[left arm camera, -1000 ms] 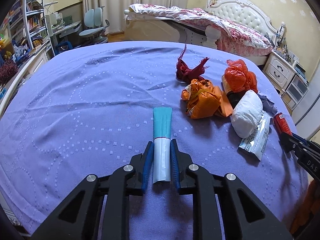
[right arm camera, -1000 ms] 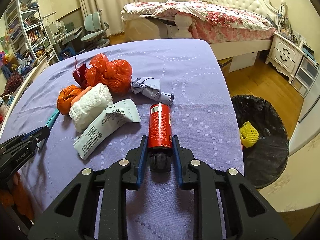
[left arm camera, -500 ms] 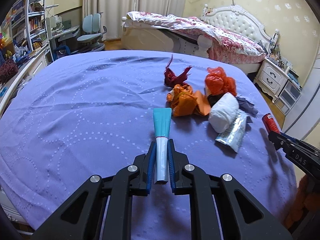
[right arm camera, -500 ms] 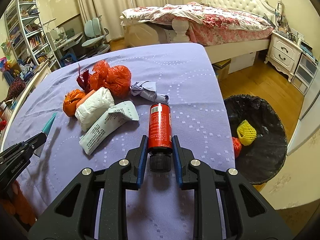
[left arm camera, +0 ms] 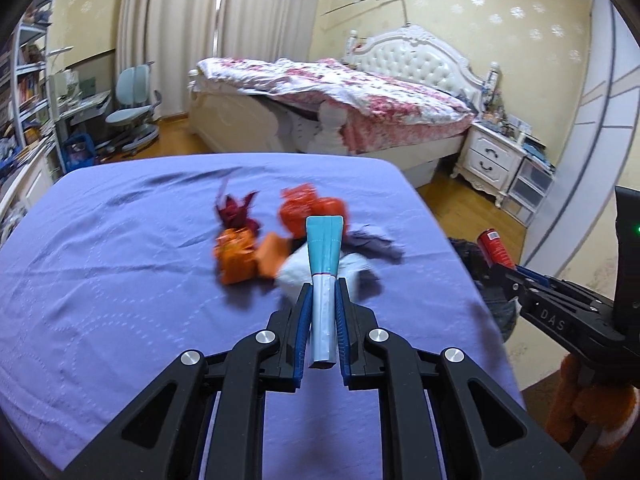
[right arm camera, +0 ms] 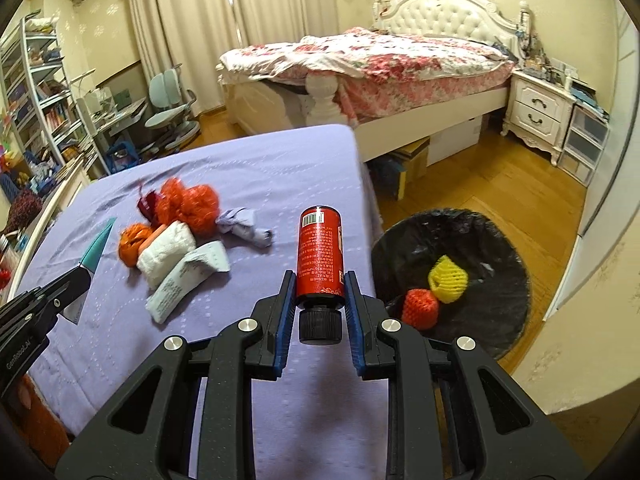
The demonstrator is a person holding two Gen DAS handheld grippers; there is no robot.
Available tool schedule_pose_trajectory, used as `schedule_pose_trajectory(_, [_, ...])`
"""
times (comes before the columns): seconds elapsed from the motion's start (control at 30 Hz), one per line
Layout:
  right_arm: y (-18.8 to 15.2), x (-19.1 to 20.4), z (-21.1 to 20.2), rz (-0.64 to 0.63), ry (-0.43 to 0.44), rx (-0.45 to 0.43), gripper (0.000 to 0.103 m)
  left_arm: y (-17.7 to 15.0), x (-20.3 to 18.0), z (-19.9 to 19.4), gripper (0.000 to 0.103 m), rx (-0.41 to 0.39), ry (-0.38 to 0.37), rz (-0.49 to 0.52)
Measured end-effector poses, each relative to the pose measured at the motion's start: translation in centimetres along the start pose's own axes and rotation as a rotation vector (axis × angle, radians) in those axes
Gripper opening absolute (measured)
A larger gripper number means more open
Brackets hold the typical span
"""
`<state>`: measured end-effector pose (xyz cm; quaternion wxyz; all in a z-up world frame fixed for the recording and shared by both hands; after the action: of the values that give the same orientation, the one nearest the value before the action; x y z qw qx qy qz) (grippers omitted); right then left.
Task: Collect trash
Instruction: 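Carry the spray can and tube over the bin and release both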
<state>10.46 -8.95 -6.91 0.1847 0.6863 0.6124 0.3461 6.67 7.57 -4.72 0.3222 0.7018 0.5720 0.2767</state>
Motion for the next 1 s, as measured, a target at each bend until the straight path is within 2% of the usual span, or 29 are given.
schedule_pose_trajectory(0.23, [1.9, -4.7, -0.8, 0.047, -0.069, -0.042, 0.023, 3.0, -6.1, 2.4, 0.014, -0.031, -0.087, 0.078])
schedule_pose_trajectory(0.43, [3.1, -8.6, -0.2, 0.089, -0.11, -0.052, 0.023, 4.6, -10.9, 5.2, 0.014, -0.027, -0.149, 0.128])
schedule_pose_trajectory(0.7, [3.8, -12.1, 1.5, 0.12, -0.131, -0.043, 0.023, 5.3, -15.2, 9.3, 0.014, 0.014, -0.174, 0.184])
schedule_pose_trajectory(1.0, [3.7, -14.5, 3.4, 0.153, -0.136, -0.018, 0.023, 5.0, -17.4, 12.4, 0.014, 0.071, -0.163, 0.23])
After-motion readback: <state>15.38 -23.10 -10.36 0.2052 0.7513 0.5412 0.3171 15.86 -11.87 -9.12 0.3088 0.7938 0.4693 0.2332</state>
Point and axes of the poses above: each gripper's, at about its wrist camera, not at the fingertips, and z roughly the way its jaws point, x to its left, y to its top, the point moved 9 cm from there along z, roughly the way its jaws point, and after that the axes turned 12 degrees about z, right-handed, at the moved point
